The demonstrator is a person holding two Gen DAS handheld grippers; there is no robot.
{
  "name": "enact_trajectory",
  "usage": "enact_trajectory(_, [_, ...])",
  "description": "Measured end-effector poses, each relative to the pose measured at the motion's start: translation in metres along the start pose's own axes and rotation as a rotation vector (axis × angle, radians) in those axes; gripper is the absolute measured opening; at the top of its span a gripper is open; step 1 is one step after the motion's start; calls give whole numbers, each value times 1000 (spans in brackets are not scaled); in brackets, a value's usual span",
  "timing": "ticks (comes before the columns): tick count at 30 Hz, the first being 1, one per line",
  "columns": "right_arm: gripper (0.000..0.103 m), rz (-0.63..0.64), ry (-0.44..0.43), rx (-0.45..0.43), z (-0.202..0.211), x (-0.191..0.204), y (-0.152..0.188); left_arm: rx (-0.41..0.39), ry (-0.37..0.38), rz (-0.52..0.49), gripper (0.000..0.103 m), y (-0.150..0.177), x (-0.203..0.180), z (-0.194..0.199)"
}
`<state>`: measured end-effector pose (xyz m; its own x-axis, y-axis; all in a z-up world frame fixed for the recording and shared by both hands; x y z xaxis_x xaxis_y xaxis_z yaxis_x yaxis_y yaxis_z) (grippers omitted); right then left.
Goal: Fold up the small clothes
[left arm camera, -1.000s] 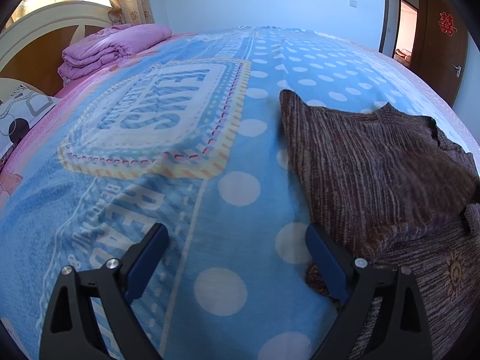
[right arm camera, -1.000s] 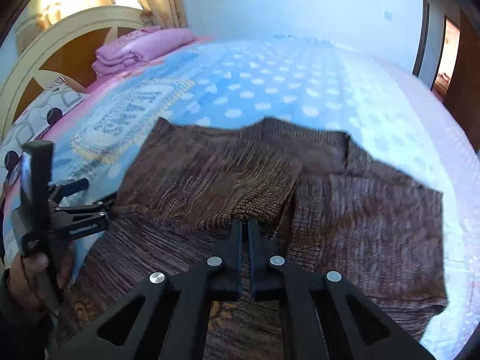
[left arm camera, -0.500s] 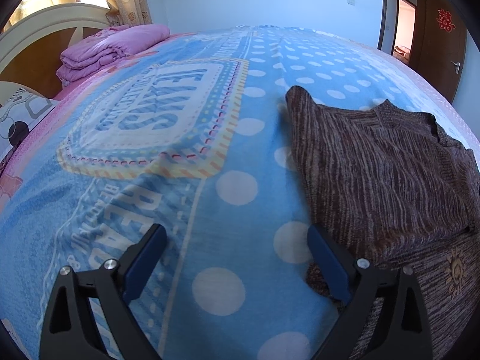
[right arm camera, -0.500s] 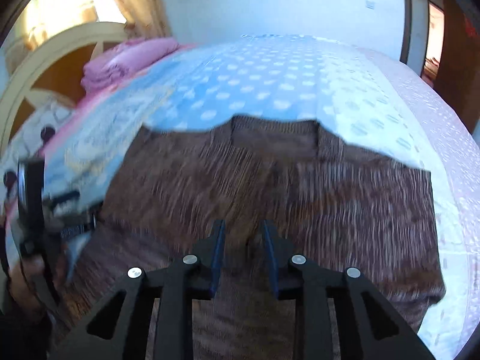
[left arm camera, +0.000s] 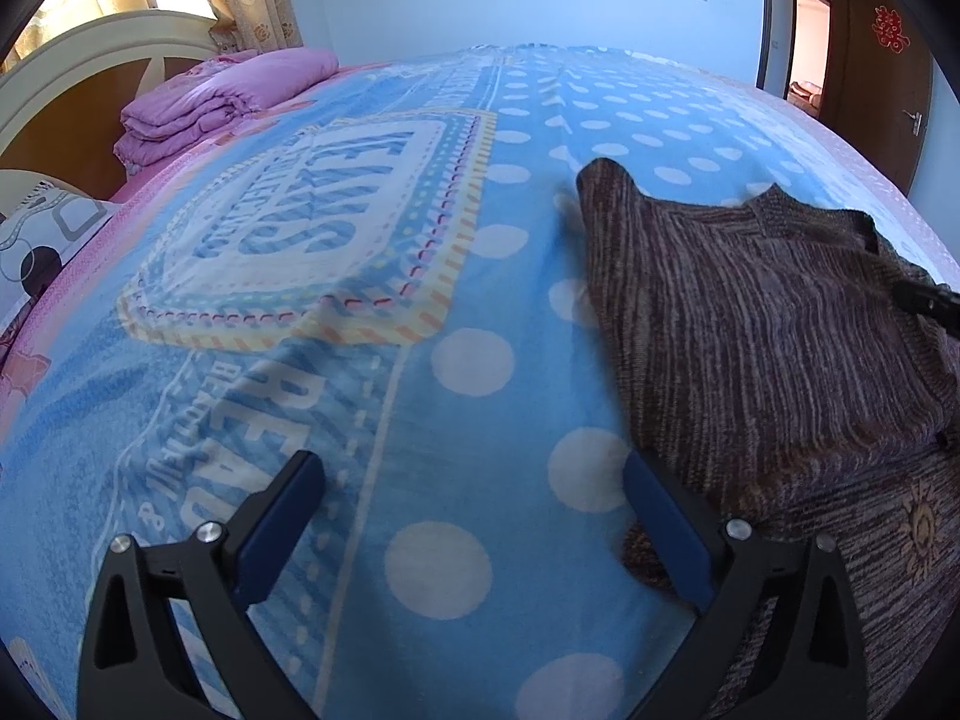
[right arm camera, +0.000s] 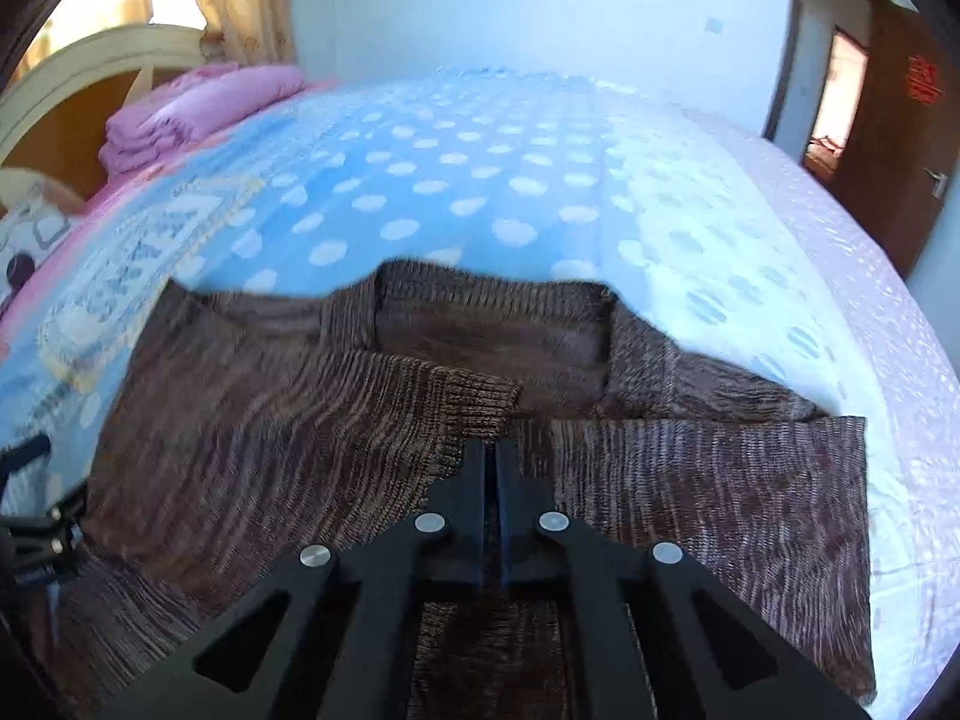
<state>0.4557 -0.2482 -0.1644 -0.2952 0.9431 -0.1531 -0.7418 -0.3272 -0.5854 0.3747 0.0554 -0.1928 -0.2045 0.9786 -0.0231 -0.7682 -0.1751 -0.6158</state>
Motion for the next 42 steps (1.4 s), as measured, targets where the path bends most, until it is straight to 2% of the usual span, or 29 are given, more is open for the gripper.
enact_trajectory(1, [9, 11, 20, -8, 4, -1, 1, 1, 0, 1, 103, 0, 1, 0])
enact_trajectory(2, [29, 12, 26, -20, 10, -2, 3, 1, 0, 2, 103, 0, 1, 0])
enact_trajectory(3, [44, -1, 1, -39, 18, -1, 4, 1, -1, 1, 103, 0, 1, 0])
enact_trajectory(6, [44, -62, -120, -108, 49, 0, 18, -2, -11, 0, 103, 0, 1, 0])
enact_trajectory(9, [44, -40, -173, -104, 56, 15, 36, -11, -30, -3, 103, 0, 1, 2])
enact_trajectory(10, [43, -10, -176, -77, 51, 21, 43, -12, -33, -2, 103, 1, 1, 2])
enact_trajectory(12, [15, 40, -129, -13, 36, 28, 57, -15, -40, -3, 103, 1, 1, 3])
enact_trajectory(17, [15, -3, -115, -83, 57, 25, 59, -2, -38, 18, 103, 4, 6, 4])
enact_trajectory(18, [15, 4, -101, -98, 59, 25, 58, -1, -36, 23, 103, 4, 7, 4])
enact_trajectory(19, [15, 5, -68, -59, 51, 24, 60, 4, -34, 26, 103, 3, 7, 3])
enact_trajectory(20, [15, -10, -73, -20, 41, 21, 63, 8, -34, 27, 103, 3, 7, 2])
enact_trajectory(23, [15, -69, -103, -25, 44, 11, 65, 3, -33, 31, 103, 4, 7, 3])
enact_trajectory(25, [17, -95, -107, -36, 59, 5, 74, 30, -22, 59, 103, 8, 11, 8])
enact_trajectory(26, [21, -94, -104, -50, 67, 4, 79, 47, -2, 72, 103, 11, 13, 12])
enact_trajectory(27, [31, -91, -103, -58, 74, 2, 84, 64, 26, 66, 103, 17, 14, 17])
enact_trajectory(29, [39, -95, -99, -73, 88, 0, 96, 45, 61, 55, 103, 28, 15, 34])
enact_trajectory(32, [39, -108, -81, -63, 99, -7, 112, 34, 106, 72, 103, 41, 16, 52])
enact_trajectory(37, [39, -110, -73, -49, 118, -4, 141, 0, 59, -21, 103, 62, 1, 72])
enact_trajectory(42, [39, -114, -78, -31, 133, 0, 166, -4, 26, -61, 103, 80, 1, 84])
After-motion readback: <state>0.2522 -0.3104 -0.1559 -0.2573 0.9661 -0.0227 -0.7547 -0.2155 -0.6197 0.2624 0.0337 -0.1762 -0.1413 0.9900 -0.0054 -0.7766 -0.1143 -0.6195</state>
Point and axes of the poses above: each gripper's, at about its wrist camera, not at the fingertips, and z roughly against the way its jaws point, x to its left, y to its underside, the point moved 4 cm from there along -z, roughly the way its jaws point, and after that the axes turned 9 degrees about z, right-handed, at the moved point
